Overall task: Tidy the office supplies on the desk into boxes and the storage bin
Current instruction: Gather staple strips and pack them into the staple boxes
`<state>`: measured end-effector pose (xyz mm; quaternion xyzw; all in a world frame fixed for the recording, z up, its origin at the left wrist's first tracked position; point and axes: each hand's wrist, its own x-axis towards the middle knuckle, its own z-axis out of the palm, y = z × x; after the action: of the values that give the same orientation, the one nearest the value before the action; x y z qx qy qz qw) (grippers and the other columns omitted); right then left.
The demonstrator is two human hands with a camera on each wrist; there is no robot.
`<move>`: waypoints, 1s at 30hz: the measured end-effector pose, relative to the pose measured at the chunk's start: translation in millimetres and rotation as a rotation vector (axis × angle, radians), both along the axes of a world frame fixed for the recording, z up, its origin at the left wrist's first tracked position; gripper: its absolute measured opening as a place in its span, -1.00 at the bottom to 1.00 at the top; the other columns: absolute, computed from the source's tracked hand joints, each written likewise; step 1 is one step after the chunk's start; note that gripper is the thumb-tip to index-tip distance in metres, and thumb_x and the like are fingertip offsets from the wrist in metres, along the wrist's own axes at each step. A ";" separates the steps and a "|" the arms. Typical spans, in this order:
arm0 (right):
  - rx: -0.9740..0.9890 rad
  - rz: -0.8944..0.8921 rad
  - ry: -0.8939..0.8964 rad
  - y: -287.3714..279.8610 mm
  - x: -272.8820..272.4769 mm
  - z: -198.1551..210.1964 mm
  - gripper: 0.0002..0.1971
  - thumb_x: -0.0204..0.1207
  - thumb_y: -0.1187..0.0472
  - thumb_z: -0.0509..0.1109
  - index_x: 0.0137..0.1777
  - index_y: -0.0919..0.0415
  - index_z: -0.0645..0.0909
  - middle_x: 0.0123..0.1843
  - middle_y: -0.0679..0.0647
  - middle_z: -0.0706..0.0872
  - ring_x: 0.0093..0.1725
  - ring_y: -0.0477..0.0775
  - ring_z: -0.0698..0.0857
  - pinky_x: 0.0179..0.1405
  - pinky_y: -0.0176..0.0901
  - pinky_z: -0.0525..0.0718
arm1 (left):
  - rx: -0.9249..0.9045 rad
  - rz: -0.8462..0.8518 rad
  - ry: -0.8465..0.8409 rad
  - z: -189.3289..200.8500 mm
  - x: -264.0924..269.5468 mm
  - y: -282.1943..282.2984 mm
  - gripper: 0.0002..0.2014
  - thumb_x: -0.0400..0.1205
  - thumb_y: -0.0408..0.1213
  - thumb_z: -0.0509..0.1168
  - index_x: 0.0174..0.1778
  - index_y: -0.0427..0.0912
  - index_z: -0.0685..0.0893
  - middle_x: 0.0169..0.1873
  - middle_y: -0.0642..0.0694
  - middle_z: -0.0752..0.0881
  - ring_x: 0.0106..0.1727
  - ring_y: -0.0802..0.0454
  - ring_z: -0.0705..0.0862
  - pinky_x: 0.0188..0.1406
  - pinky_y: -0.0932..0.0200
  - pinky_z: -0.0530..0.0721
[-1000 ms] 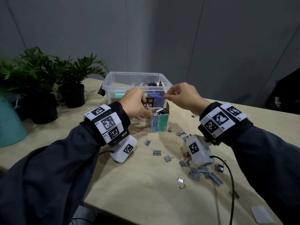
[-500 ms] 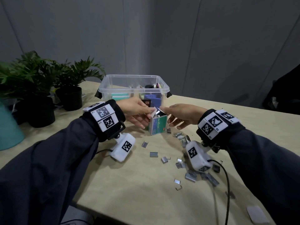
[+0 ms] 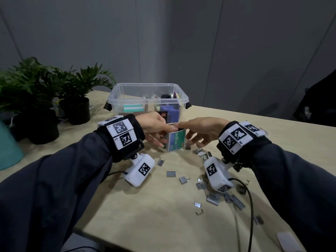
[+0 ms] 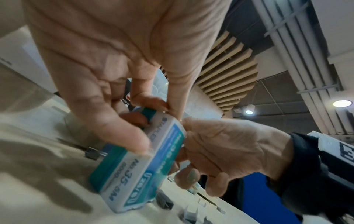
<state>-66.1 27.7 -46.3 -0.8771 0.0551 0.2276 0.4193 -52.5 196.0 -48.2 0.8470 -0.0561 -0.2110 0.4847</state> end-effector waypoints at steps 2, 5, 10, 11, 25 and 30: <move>0.011 0.001 0.011 -0.8 -0.5 -1.2 -0.51 0.64 -0.24 0.26 0.21 0.20 0.64 -0.18 0.05 0.54 -0.36 -0.10 0.56 -0.58 -0.34 0.54 | -0.016 0.001 0.045 1.9 -0.6 0.3 -0.75 0.55 -0.22 0.47 -0.08 -0.37 0.69 -0.05 -0.33 0.78 -0.25 -0.02 0.79 -0.28 0.08 0.82; 0.029 0.003 0.031 -0.4 -1.4 -0.6 -0.54 0.65 -0.20 0.26 0.20 0.22 0.61 -0.20 0.05 0.52 -0.36 -0.10 0.51 -0.58 -0.35 0.51 | -0.080 0.049 0.108 2.1 -0.8 -0.1 -0.63 0.56 -0.26 0.45 0.16 -0.46 0.65 -0.09 -0.32 0.75 -0.24 -0.05 0.78 -0.24 0.06 0.81; 0.096 0.028 -0.043 -6.0 -3.0 -3.0 -0.68 0.72 -0.11 0.20 0.31 0.06 0.52 -0.11 0.03 0.47 -0.32 -0.10 0.48 -0.45 -0.31 0.53 | -0.152 0.120 0.217 -5.6 0.6 4.1 -0.61 0.58 -0.22 0.43 0.22 -0.40 0.61 -0.25 -0.23 0.73 -0.27 -0.07 0.75 -0.25 0.03 0.81; 0.120 0.021 -0.040 -7.6 -2.6 -4.0 -0.68 0.73 -0.10 0.18 0.32 0.06 0.54 -0.12 0.03 0.47 -0.32 -0.09 0.47 -0.45 -0.32 0.52 | -0.130 0.125 0.226 -6.6 0.8 4.8 -0.62 0.58 -0.16 0.43 0.19 -0.37 0.63 -0.29 -0.19 0.72 -0.30 -0.04 0.73 -0.29 0.06 0.80; 0.344 0.082 -0.131 -22.1 -6.1 -10.4 -0.85 0.69 0.20 0.34 0.14 0.02 0.72 -0.07 -0.07 0.68 -0.27 -0.16 0.52 -0.39 -0.35 0.55 | -0.078 0.015 0.087 -11.7 3.7 12.0 -0.54 0.33 -0.04 0.55 0.07 -0.21 0.75 -0.44 -0.01 0.59 -0.53 0.15 0.43 -0.62 0.35 0.33; 0.388 -0.032 -0.292 -26.7 -7.1 -8.5 -0.54 0.57 0.33 0.46 0.42 0.01 0.49 -0.13 0.01 0.62 -0.17 -0.10 0.59 -0.24 -0.25 0.64 | -0.154 0.063 -0.199 -8.9 -3.0 5.1 -0.85 0.43 -0.32 0.58 -0.26 -0.11 0.71 -0.58 0.05 0.57 -0.57 0.19 0.47 -0.62 0.36 0.37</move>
<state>-73.1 1.0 -54.7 -0.8028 -0.0368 0.0980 0.5870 -55.5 201.1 -57.1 0.8254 -0.0933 -0.1057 0.5466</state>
